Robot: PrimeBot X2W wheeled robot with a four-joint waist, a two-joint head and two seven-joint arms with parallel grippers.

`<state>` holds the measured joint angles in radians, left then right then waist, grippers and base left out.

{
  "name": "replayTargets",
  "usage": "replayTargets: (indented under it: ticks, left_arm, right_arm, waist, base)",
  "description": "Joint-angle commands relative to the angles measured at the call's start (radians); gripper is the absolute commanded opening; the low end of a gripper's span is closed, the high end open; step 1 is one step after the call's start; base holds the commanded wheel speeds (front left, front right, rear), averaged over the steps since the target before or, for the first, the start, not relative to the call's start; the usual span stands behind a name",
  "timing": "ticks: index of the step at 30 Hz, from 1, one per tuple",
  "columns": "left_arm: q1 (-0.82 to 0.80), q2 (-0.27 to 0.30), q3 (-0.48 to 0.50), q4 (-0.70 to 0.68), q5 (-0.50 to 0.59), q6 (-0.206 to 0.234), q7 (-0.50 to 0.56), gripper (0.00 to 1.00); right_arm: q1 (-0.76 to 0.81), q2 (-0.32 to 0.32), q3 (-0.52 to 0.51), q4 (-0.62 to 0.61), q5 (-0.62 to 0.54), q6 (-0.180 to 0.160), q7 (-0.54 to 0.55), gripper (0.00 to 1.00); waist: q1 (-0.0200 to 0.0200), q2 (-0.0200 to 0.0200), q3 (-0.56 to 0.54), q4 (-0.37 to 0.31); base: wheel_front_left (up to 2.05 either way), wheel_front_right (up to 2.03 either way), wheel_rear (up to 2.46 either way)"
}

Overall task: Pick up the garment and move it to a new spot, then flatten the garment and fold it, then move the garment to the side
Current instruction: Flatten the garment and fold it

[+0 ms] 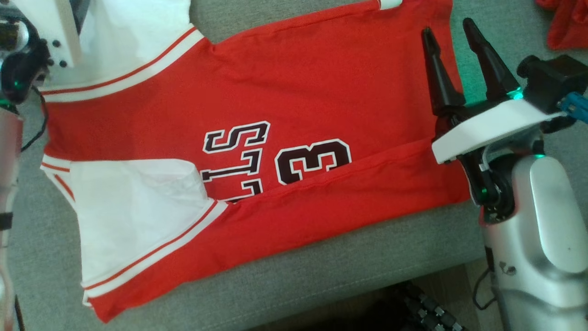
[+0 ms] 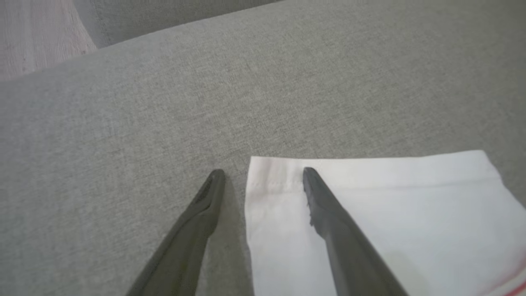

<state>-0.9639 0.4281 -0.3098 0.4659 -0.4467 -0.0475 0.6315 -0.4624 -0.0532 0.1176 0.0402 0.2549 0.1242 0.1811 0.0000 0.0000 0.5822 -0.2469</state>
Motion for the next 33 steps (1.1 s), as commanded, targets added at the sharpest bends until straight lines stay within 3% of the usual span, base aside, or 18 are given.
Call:
replayTargets:
  ticks: [1, 2, 3, 4, 18, 29, 30, 31, 32, 33]
  left_arm:
    - [-0.027, 0.039, 0.024, -0.009, 0.010, 0.003, -0.002, 0.60]
    - [-0.028, 0.037, 0.022, -0.004, 0.009, 0.002, -0.004, 0.41]
    - [-0.030, 0.035, 0.019, -0.001, 0.007, -0.001, -0.006, 0.12]
    - [-0.032, 0.033, 0.018, 0.000, 0.004, -0.005, -0.010, 0.00]
    - [0.000, -0.002, 0.020, -0.110, -0.043, -0.037, -0.137, 0.00]
    - [0.074, -0.043, -0.009, -0.220, -0.068, -0.038, -0.175, 0.00]
    - [0.076, -0.047, -0.012, -0.223, -0.070, -0.038, -0.177, 0.00]
    - [0.077, -0.050, -0.014, -0.225, -0.071, -0.038, -0.179, 0.00]
    - [0.078, -0.052, -0.015, -0.225, -0.073, -0.038, -0.181, 0.00]
    - [0.079, -0.055, -0.016, -0.224, -0.077, -0.039, -0.186, 0.00]
  right_arm:
    - [-0.010, -0.011, 0.019, -0.038, -0.005, 0.007, 0.002, 1.00]
    - [-0.011, -0.013, 0.019, -0.037, -0.005, 0.007, 0.002, 1.00]
    - [-0.013, -0.015, 0.020, -0.036, -0.005, 0.007, 0.003, 1.00]
    - [-0.015, -0.019, 0.020, -0.035, -0.005, 0.007, 0.006, 1.00]
    - [-0.181, -0.159, -0.030, 0.167, -0.071, 0.007, 0.152, 1.00]
    - [-0.296, -0.286, 0.086, 0.378, -0.054, 0.007, 0.271, 1.00]
    - [-0.302, -0.294, 0.098, 0.388, -0.045, 0.007, 0.279, 0.95]
    - [-0.307, -0.301, 0.107, 0.396, -0.036, 0.007, 0.284, 0.84]
    - [-0.313, -0.308, 0.119, 0.403, -0.028, 0.007, 0.287, 0.70]
    - [-0.326, -0.322, 0.143, 0.416, -0.011, 0.007, 0.288, 0.49]
  waist:
    - [0.0000, 0.0000, 0.001, 0.000]
    - [0.0000, 0.0000, 0.000, 0.001]
    - [0.0000, 0.0000, -0.001, 0.002]
    - [0.0000, 0.0000, -0.003, 0.004]
    - [0.0000, 0.0000, -0.053, 0.089]
    - [0.0000, 0.0000, -0.065, 0.171]
    - [0.0000, 0.0000, -0.066, 0.175]
    - [0.0000, 0.0000, -0.067, 0.178]
    - [0.0000, 0.0000, -0.068, 0.181]
    - [0.0000, 0.0000, -0.070, 0.185]
  base:
    - [0.00, 0.00, 0.00]
    - [0.00, 0.00, 0.00]
    - [0.00, 0.00, 0.00]
    - [0.00, 0.00, 0.00]
    - [0.00, 0.00, 0.00]
    - [0.00, 0.00, 0.00]
    - [0.00, 0.00, 0.00]
    - [0.00, 0.00, 0.00]
    - [0.00, 0.00, 0.00]
    - [0.00, 0.00, 0.00]
